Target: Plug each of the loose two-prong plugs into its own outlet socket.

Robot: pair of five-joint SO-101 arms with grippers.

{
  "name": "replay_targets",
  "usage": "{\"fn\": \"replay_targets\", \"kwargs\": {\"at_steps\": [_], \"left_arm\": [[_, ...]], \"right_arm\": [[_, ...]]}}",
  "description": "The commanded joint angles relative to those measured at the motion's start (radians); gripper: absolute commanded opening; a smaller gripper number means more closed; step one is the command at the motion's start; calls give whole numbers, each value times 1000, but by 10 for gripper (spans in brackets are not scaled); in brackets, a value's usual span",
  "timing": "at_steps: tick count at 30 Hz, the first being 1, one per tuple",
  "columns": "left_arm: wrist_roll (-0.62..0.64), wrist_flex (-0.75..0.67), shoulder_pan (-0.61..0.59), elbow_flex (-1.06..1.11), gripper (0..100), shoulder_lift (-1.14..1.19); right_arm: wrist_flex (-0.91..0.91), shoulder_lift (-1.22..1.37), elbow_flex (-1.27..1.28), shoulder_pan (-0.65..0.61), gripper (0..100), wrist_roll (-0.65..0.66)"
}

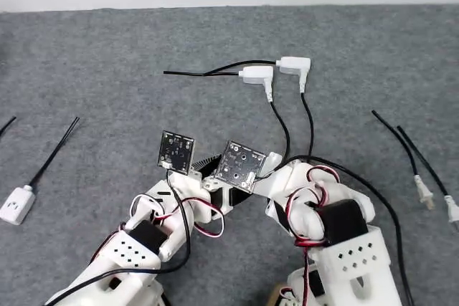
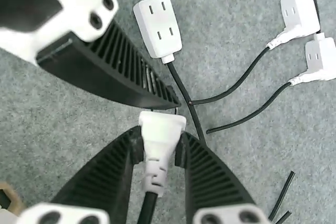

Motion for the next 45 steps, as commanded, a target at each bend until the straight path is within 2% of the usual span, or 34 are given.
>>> {"fn": "replay_targets", "kwargs": {"at_steps": [1, 45], "left_arm": [[2, -21, -3, -2, 352, -8], [2, -25, -3, 5, 352, -8]], "right_arm": [[12, -28, -80, -25, 9, -9], [-85, -33, -107, -35, 9, -150]]}}
